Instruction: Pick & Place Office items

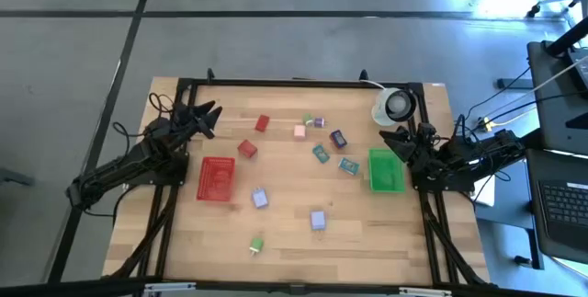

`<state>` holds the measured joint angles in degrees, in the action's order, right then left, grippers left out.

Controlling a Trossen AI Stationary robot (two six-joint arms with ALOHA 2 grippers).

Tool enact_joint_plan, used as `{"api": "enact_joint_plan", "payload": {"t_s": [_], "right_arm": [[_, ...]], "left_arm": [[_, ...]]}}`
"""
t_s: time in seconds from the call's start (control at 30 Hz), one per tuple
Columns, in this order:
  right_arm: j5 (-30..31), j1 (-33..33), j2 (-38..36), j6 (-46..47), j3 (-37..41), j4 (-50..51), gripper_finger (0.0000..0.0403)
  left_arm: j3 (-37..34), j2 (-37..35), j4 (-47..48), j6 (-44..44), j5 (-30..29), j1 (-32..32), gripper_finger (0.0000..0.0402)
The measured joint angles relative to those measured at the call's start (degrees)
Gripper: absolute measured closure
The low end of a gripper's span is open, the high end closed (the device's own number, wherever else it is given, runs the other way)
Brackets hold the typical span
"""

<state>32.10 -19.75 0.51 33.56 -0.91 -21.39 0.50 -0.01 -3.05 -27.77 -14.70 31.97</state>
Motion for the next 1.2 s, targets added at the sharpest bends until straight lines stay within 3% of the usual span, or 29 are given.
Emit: {"api": "enact_joint_plan", "payload": {"t_s": [0.87, 1.07, 1.2], "right_arm": [[0.1, 0.0, 0.0, -0.5, 0.0, 0.0, 0.0141], [10.7, 0.2, 0.0, -5.9, 0.0, 0.0, 0.0141], [19.9, 0.2, 0.0, 0.7, 0.0, 0.0, 0.0141]], "left_arm": [[0.0, 0.0, 0.0, 0.0, 0.0, 0.0, 0.0156], [0.0, 0.0, 0.0, 0.0, 0.0, 0.0, 0.0156], [0.0, 0.0, 0.0, 0.0, 0.0, 0.0, 0.0157]]}}
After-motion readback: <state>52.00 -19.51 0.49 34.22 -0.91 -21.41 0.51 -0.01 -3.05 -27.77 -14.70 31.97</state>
